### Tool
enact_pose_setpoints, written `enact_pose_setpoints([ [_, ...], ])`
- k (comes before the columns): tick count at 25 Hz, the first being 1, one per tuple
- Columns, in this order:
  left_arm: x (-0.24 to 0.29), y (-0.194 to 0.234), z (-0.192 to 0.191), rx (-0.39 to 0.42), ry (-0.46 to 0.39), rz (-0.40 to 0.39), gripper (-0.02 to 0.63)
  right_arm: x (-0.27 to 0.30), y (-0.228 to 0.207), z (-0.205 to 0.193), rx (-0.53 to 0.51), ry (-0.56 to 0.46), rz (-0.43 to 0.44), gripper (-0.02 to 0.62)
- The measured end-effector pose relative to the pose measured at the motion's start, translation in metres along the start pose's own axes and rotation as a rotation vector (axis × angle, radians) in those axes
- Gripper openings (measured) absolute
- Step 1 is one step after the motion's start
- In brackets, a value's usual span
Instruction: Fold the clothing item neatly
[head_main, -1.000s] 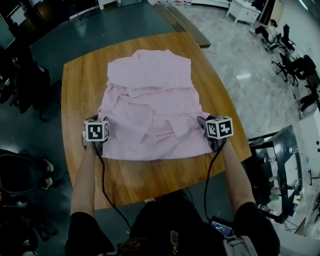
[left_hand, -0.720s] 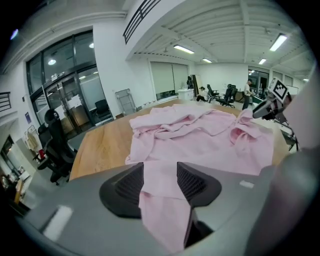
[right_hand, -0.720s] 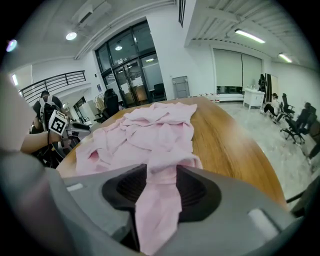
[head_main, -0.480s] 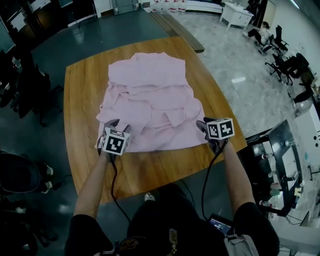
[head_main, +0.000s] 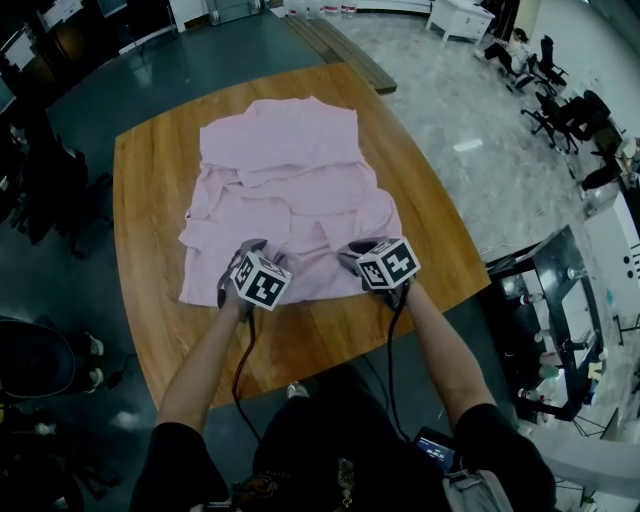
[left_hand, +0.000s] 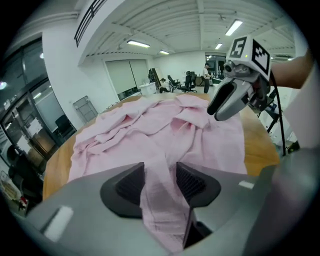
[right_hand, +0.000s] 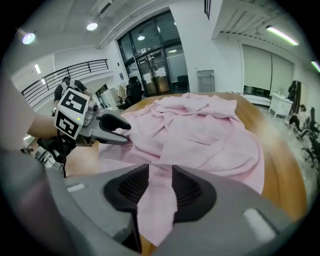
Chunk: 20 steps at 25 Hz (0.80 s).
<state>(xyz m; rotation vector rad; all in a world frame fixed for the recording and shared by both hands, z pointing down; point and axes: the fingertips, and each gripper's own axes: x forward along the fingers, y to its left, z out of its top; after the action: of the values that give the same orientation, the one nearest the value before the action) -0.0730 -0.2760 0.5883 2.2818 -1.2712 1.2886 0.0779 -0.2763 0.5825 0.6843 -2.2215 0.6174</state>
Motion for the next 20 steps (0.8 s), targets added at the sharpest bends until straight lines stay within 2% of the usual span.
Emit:
enact_pose_setpoints([
  [4,0.011,0.019,0.009,-0.005,0.006,0.062,0.044,0.019,0.000,0.012,-0.029,0.015,0.032,0.082],
  [7,0.015,0.030,0.024,-0.004,-0.014,0.075,0.040,0.027,-0.010,0.030,-0.034,-0.007,0.035,0.051],
  [10,0.023,0.044,0.040,0.012,-0.015,0.089,0.040,0.033,-0.021,0.054,-0.037,-0.044,0.035,0.048],
  [14,0.045,0.060,0.048,0.051,0.035,0.091,0.046,0.043,-0.036,0.088,-0.039,-0.102,0.030,0.048],
  [20,0.074,0.069,0.043,0.032,0.103,0.027,0.092,0.062,-0.065,0.119,-0.028,-0.145,0.017,0.048],
])
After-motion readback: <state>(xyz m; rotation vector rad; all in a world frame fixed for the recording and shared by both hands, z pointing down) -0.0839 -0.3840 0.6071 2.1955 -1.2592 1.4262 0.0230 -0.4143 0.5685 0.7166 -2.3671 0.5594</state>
